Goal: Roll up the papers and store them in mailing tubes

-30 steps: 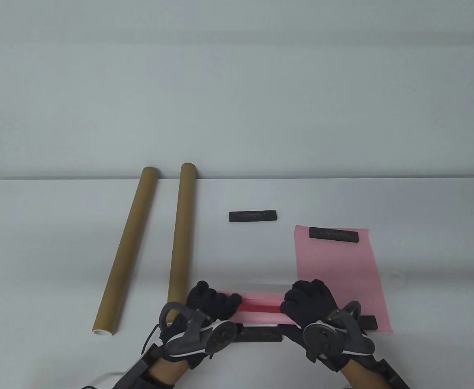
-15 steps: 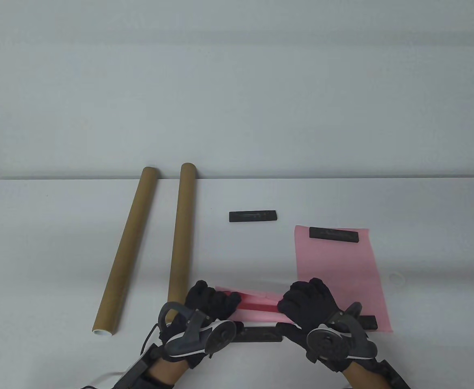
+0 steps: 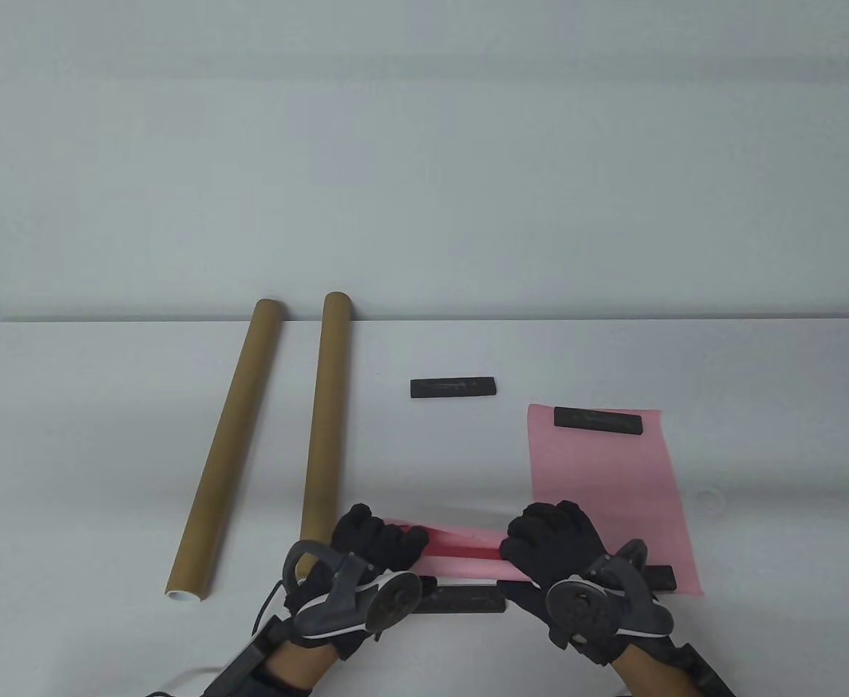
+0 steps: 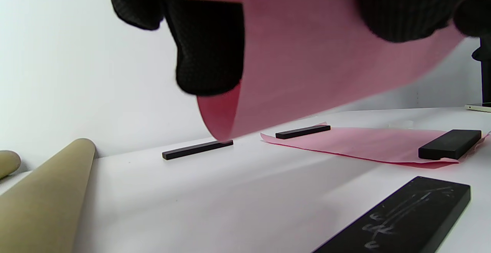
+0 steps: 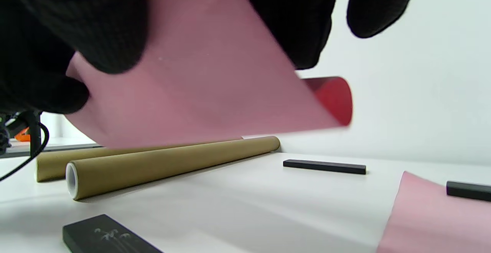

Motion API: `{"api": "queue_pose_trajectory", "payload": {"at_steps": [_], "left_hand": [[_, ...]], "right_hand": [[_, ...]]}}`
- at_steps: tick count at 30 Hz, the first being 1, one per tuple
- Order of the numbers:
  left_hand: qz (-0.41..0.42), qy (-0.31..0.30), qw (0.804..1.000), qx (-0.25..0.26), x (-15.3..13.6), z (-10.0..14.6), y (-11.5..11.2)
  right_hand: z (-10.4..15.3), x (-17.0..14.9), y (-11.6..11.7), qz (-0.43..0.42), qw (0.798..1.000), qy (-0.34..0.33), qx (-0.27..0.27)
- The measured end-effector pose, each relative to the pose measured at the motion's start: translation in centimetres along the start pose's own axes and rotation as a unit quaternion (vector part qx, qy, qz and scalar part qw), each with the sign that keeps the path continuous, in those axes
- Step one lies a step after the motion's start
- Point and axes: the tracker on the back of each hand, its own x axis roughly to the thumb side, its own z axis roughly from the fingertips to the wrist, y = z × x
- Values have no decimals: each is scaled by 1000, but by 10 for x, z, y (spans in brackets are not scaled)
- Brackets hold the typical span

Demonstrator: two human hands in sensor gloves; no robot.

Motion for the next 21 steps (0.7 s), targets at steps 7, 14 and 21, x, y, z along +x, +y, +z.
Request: {"api": "queue_pose_trajectory", "payload": {"at_steps": [7,14,21], "left_hand": [[-5,-4,1000,0,0,-1,-1],[9,5,1000,-4,-4,-1,-1],[-15,-7,1000,8,1,-1,0]], "right_hand": [[0,-1,1,-6,1000,0,6],[0,2,2,11,1000,-4,-7],[-1,-2,3,-19,1000,2,9]]}}
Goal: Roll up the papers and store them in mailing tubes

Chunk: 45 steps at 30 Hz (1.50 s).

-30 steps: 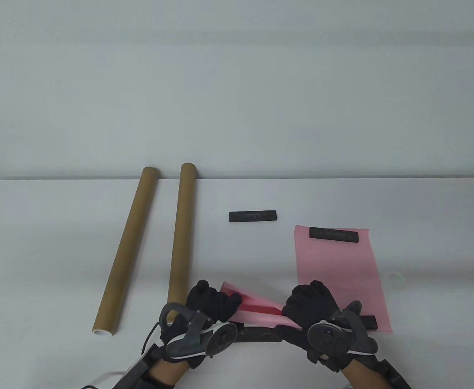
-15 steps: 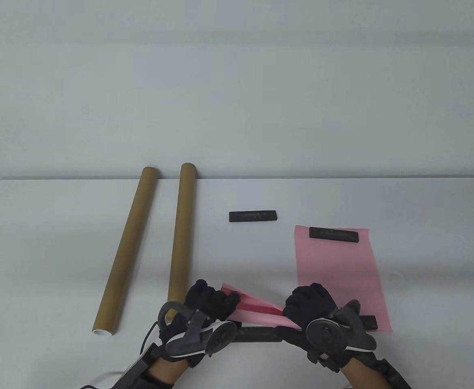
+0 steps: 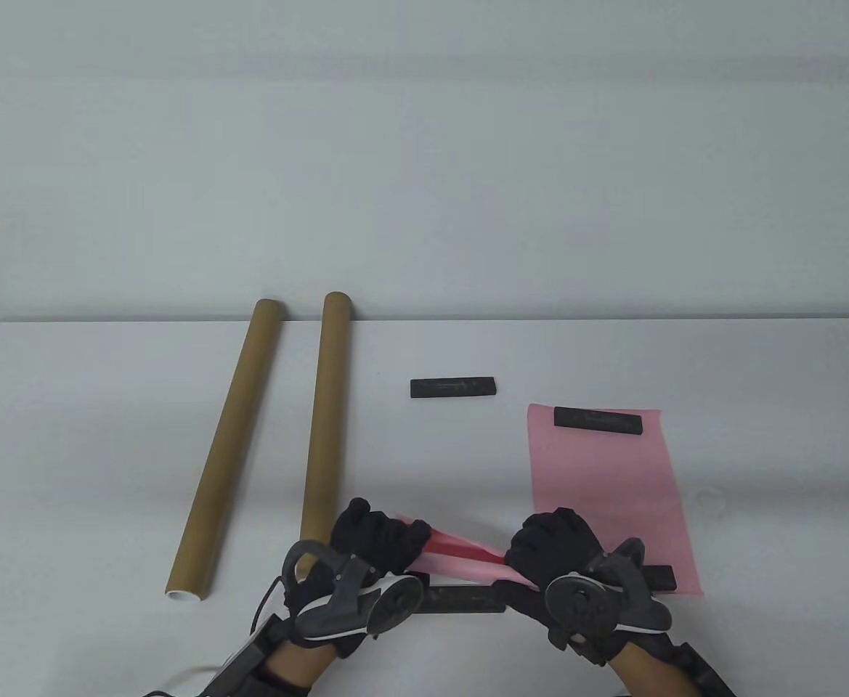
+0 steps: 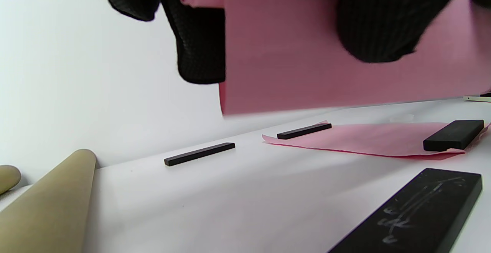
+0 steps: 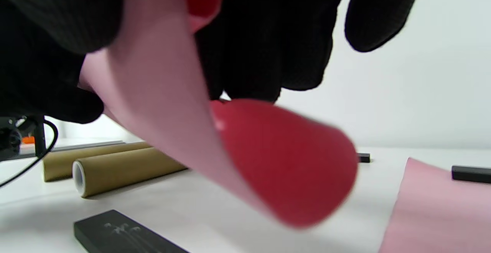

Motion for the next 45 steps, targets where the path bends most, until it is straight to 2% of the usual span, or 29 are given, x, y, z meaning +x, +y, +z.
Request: {"api": "queue_pose_trajectory", "payload": {"at_steps": [4,8,16,24,29,31,38,45], "left_hand": [[19,1,1000,0,-3,0,1],[46,8,999,-16,-7,-1,-1],[2,-8,1000,23,2,3,10],[42,1,999,3,-6,1,6],[-6,-3,1000,29,0,4,9],[-1,-6,1000,29,0,3,10],[28,6,1000,7,-6,1,7],[4,-6,1000,24,-1,2,8]], "right_hand": [[2,-3,-1,-15,1000,7,-17],[3,2,-2,41,999,-6,-21],[2,0,-3,0,1000,-2,-18],[3,4,-4,35,999,-7,-37],[2,1,-3,8,1000,-4,-21],[2,-1,-2,-9,1000,0,-18],[2,4,-5,47,998,-4,-33],[1,-1,-3,-13,1000,-3,-8]]}}
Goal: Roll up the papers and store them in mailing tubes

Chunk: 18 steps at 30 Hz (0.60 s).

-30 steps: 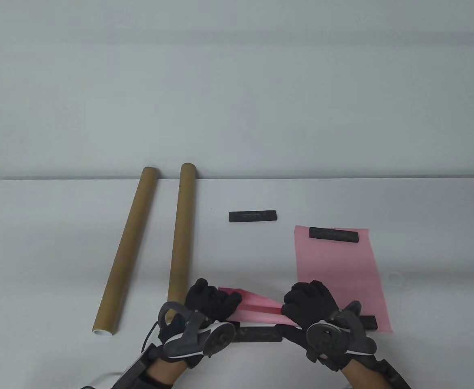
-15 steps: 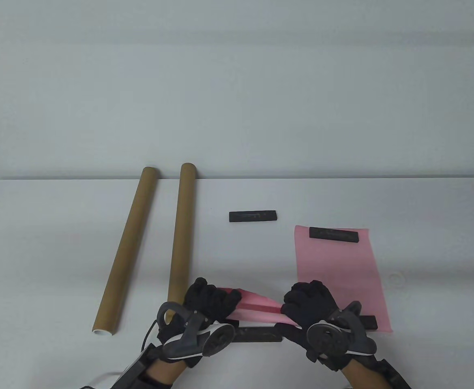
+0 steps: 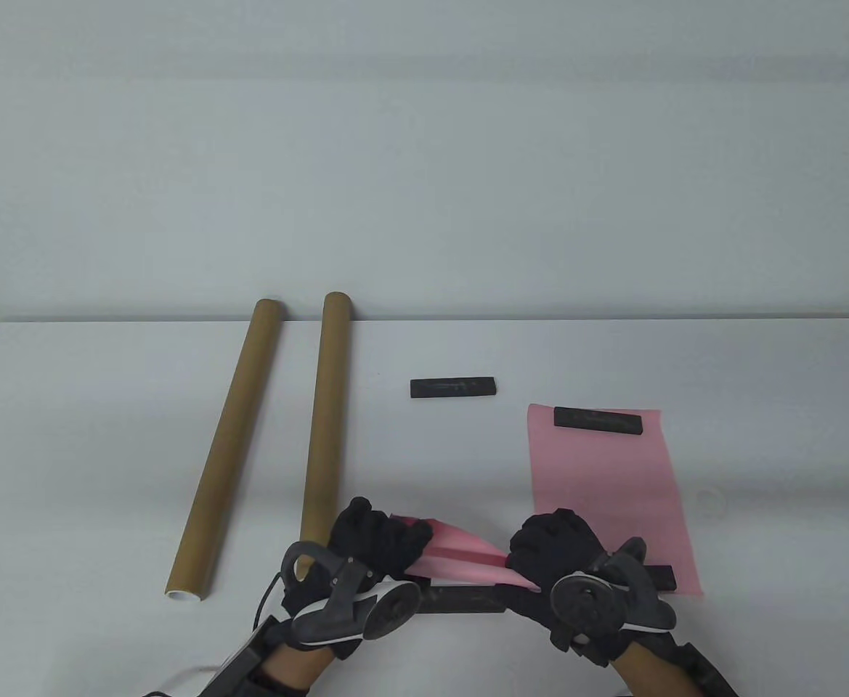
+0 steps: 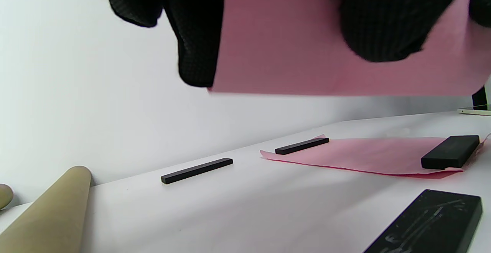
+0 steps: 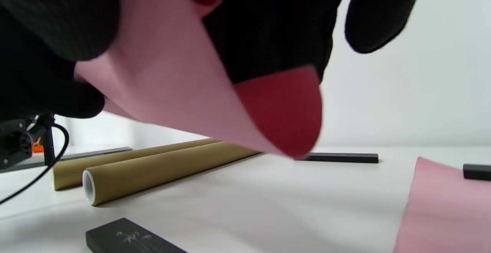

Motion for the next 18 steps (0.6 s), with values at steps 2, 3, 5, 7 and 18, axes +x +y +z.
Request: {"api": "queue_pose_trajectory", "payload": {"at_steps": [2,3,5,7,18], "left_hand": [[20,4,1000,-13,-3,-1,-1],[31,8,999,-16,-5,-2,-2],[40,12,999,-19,-7,-2,-2],[33,13,999,-16,-6,-1,-2],[34,11,999,-14,-6,-1,-1]], "right_hand": [[1,1,-2,18,1000,0,-18],[2,2,-4,30,999,-3,-27],[2,5,-7,46,998,-11,-35],[3,7,-7,46,998,-11,-41],[2,2,-5,38,999,-8,-19]]}}
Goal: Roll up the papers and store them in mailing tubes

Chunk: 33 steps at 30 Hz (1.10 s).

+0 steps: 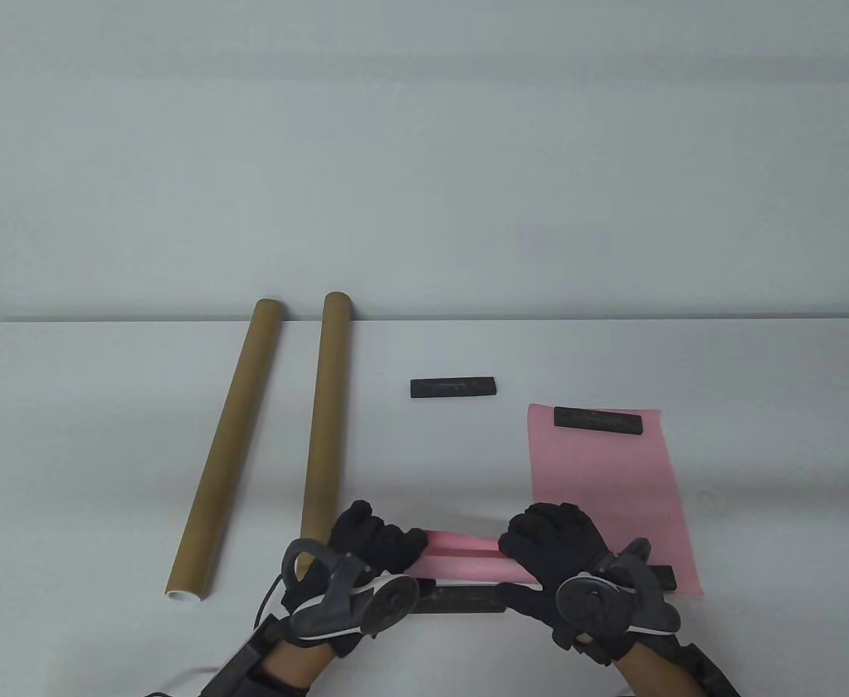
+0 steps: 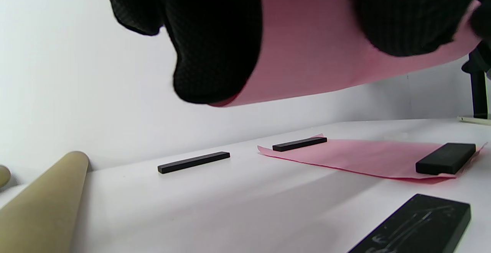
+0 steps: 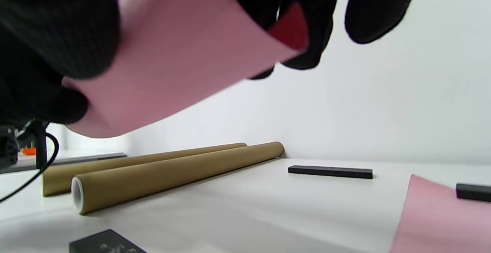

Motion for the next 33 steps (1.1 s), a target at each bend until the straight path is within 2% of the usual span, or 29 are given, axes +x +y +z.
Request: {"api": "queue_pose_trajectory", "payload": {"at_steps": [4,8,11,15,23,28,33], "left_hand": [[-10,3,1000,5,0,2,1],[-45,-7,999,24,5,2,3],[-27,-2,999,18,2,2,3],[-8,6,1000,8,-1,1,2],[-43,-15,998,34,6,3,4],[-16,-1,1000,16,2,2,3],[-51,-10,998,31,6,3,3]], "right_hand": [[0,2,-1,1,1000,2,-16],[0,-2,0,-16,1000,5,-4],[1,-1,-1,-24,1000,5,-17],[2,2,-4,6,1000,1,-30],[0,-2,-1,-34,999,7,-5],[1,2,-3,7,1000,-2,-19],[-1,-1,0,-17,1000,3,2]]}}
